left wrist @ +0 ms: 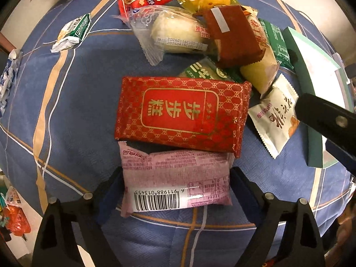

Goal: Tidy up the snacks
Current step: 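Close left tool on pink cake pack while right tool closes on cream pastry bag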

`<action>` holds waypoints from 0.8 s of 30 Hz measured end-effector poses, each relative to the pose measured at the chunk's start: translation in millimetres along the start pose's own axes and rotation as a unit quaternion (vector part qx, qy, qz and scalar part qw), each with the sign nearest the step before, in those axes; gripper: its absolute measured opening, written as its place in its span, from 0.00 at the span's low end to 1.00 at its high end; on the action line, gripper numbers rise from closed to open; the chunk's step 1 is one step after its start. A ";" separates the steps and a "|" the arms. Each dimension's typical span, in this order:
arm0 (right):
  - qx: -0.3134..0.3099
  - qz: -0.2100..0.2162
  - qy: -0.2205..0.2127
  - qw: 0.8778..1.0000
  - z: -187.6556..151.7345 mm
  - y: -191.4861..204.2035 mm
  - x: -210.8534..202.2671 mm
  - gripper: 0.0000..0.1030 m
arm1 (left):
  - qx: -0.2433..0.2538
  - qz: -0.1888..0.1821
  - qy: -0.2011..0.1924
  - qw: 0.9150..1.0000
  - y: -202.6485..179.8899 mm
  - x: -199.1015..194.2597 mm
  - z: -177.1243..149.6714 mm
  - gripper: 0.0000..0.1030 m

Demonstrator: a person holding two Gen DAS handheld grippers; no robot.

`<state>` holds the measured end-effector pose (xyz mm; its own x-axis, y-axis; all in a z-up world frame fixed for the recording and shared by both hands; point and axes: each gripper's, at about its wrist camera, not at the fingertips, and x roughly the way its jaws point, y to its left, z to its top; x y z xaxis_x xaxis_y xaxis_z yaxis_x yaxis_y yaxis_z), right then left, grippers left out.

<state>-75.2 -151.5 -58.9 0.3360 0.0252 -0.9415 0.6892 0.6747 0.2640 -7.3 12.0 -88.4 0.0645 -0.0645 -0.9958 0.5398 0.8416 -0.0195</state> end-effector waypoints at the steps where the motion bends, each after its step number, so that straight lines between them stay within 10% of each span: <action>1: 0.000 -0.001 0.002 1.000 1.0 0.4 2.4 0.92 | -0.002 -0.001 0.000 1.000 0.6 0.3 -0.8 0.89; 24: -0.036 -0.044 0.017 0.998 10.8 9.8 43.8 0.54 | -0.009 0.004 0.009 1.000 1.8 7.4 5.2 0.90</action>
<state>-46.8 -151.8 -95.4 0.2544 -0.0124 -0.9670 0.6673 0.7260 0.1662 -1.5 10.2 -95.4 0.0529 -0.0476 -0.9975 0.5248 0.8511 -0.0128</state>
